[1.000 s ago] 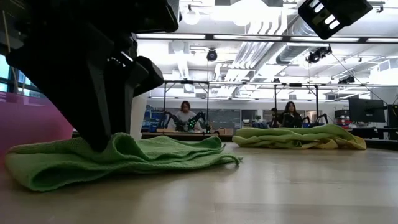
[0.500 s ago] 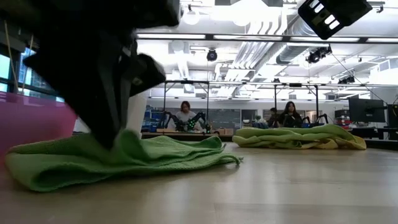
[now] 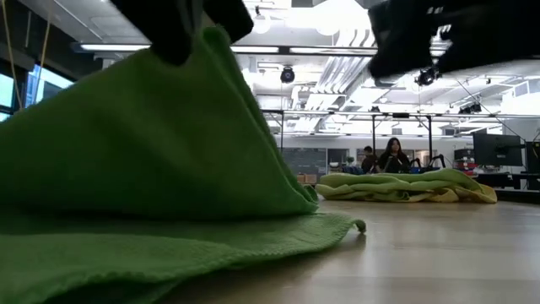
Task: Roll microfiber towels into tight, uniform cylinder then place into a basket
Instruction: Roll the dark green towel
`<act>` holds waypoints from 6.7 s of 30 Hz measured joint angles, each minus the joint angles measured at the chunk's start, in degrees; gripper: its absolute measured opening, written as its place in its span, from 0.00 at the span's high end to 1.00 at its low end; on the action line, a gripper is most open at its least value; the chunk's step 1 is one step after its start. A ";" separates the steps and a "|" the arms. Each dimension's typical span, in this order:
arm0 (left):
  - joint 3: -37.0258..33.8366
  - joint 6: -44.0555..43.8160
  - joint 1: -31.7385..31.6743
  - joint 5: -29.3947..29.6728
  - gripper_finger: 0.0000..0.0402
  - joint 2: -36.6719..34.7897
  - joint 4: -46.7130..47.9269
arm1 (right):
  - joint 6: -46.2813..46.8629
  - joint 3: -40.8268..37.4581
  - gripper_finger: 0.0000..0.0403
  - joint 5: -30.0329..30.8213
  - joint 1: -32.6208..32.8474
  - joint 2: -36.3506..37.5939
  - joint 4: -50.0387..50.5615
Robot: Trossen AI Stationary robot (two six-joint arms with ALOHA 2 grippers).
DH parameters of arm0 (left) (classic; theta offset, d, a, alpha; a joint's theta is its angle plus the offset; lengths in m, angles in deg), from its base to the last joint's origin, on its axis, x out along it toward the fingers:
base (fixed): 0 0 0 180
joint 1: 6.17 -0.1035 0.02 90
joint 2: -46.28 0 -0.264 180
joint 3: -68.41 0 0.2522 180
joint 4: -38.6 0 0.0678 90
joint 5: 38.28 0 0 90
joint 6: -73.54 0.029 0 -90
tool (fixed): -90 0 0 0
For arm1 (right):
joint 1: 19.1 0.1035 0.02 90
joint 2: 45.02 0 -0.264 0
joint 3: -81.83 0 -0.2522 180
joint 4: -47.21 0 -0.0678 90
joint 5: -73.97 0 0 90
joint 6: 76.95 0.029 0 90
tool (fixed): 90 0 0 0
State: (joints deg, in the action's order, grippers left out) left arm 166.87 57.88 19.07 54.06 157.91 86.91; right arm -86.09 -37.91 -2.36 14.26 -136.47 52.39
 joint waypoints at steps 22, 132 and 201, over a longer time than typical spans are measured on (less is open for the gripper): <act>6.72 0.87 -0.35 0.02 1.00 -0.04 6.61 | -7.47 0.00 0.44 2.20 -4.80 -18.47 -25.51; 6.70 26.82 -12.15 54.52 1.00 -15.96 11.91 | -23.01 33.20 1.00 25.87 -22.17 9.02 56.08; -6.22 -9.90 6.46 18.64 1.00 4.72 -10.89 | 16.63 33.14 0.95 -7.45 -3.21 -21.88 44.53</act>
State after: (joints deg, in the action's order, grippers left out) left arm 160.65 47.98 25.52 72.69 162.64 76.02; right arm -69.46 -4.78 -9.81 11.05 -158.36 96.92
